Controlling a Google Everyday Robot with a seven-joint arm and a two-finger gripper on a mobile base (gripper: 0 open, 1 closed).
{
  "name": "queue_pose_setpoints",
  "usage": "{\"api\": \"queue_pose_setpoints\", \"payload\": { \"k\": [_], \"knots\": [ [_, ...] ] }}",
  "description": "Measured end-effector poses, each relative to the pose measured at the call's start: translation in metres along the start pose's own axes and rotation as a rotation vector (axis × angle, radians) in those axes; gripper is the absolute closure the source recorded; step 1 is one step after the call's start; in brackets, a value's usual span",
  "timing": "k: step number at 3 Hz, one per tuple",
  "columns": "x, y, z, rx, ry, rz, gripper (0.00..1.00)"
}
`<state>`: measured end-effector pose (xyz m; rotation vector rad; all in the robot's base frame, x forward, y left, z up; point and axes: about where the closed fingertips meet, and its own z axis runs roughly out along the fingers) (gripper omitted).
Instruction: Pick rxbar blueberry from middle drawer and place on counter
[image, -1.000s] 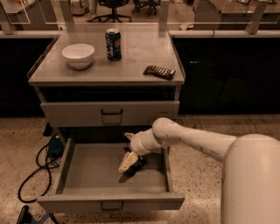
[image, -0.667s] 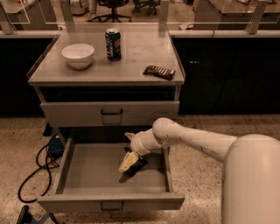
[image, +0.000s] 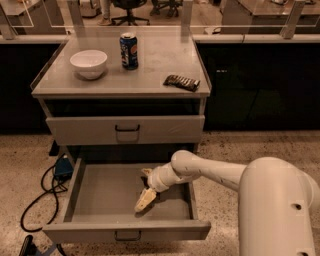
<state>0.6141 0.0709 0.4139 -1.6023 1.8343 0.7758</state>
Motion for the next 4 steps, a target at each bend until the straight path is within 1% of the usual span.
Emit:
{"api": "queue_pose_setpoints", "payload": {
  "k": [1, 2, 3, 4],
  "knots": [
    [0.044, 0.010, 0.033, 0.018, -0.052, 0.068, 0.00],
    [0.052, 0.016, 0.042, 0.008, -0.053, 0.082, 0.00],
    [0.049, 0.001, 0.031, 0.063, 0.010, 0.087, 0.00],
    [0.052, -0.041, 0.007, 0.179, 0.088, 0.113, 0.00]
  ]
}}
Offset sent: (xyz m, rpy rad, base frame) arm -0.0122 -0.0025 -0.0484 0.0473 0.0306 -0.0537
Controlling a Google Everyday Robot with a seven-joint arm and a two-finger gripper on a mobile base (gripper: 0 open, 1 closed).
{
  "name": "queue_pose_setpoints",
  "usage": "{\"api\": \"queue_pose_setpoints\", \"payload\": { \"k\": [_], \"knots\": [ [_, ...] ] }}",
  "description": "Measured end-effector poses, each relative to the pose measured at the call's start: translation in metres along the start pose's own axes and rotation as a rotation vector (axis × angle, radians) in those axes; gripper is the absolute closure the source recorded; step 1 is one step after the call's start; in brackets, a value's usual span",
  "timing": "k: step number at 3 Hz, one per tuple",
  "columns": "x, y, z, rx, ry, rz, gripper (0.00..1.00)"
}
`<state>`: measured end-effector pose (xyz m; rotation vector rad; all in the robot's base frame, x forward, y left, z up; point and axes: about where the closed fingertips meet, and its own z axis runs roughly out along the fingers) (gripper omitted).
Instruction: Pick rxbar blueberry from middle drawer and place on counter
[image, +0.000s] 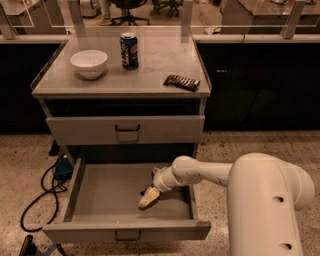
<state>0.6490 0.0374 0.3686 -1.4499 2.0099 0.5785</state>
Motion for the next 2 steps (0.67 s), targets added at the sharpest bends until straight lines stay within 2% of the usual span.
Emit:
{"api": "queue_pose_setpoints", "payload": {
  "k": [2],
  "knots": [
    [0.0085, 0.0016, 0.0024, -0.005, 0.012, 0.016, 0.00]
  ]
}}
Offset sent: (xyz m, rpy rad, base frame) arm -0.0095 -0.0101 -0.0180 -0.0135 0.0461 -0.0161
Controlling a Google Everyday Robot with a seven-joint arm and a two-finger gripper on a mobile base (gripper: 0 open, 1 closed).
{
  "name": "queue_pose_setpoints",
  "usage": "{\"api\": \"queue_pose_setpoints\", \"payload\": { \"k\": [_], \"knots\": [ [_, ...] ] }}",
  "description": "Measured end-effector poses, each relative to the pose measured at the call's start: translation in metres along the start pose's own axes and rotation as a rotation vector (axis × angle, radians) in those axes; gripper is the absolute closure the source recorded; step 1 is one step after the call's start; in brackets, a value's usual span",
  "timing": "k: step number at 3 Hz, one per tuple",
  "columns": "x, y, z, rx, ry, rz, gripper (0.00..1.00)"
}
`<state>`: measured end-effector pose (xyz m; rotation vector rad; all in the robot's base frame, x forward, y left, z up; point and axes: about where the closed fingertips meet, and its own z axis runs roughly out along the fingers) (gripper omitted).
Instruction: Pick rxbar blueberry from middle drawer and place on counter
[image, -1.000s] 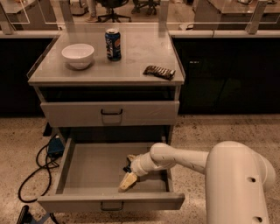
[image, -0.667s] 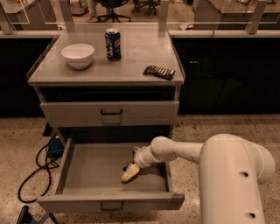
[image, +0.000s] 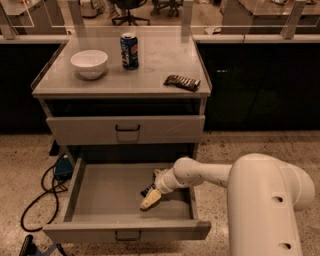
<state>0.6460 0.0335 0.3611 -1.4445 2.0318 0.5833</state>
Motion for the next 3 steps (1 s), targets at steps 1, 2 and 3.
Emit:
{"api": "queue_pose_setpoints", "payload": {
  "k": [1, 2, 3],
  "knots": [
    [0.0299, -0.0003, 0.0144, -0.007, 0.031, 0.064, 0.00],
    [0.0299, -0.0003, 0.0144, -0.007, 0.031, 0.064, 0.00],
    [0.0299, -0.0003, 0.0144, -0.007, 0.031, 0.064, 0.18]
  ]
}}
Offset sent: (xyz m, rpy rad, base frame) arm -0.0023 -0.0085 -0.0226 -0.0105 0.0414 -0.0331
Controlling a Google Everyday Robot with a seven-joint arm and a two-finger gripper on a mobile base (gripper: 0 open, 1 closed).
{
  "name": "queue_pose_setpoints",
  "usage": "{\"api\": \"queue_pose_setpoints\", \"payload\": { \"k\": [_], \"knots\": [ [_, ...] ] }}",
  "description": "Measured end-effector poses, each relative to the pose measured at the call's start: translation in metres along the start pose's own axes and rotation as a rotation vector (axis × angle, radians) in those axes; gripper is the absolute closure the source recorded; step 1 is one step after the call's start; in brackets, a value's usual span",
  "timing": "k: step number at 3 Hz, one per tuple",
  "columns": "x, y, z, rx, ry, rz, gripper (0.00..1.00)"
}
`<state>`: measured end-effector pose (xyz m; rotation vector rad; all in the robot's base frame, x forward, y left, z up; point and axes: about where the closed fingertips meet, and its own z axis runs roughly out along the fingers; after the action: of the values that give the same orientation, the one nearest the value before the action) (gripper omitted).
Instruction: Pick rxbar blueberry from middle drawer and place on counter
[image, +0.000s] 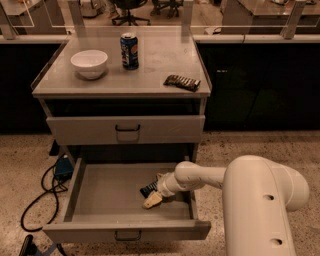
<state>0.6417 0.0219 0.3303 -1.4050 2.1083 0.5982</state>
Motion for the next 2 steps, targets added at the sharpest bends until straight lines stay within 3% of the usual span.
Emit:
{"api": "queue_pose_setpoints", "payload": {
  "k": [2],
  "knots": [
    [-0.0045, 0.0005, -0.0053, 0.000, 0.000, 0.000, 0.65]
  ]
}}
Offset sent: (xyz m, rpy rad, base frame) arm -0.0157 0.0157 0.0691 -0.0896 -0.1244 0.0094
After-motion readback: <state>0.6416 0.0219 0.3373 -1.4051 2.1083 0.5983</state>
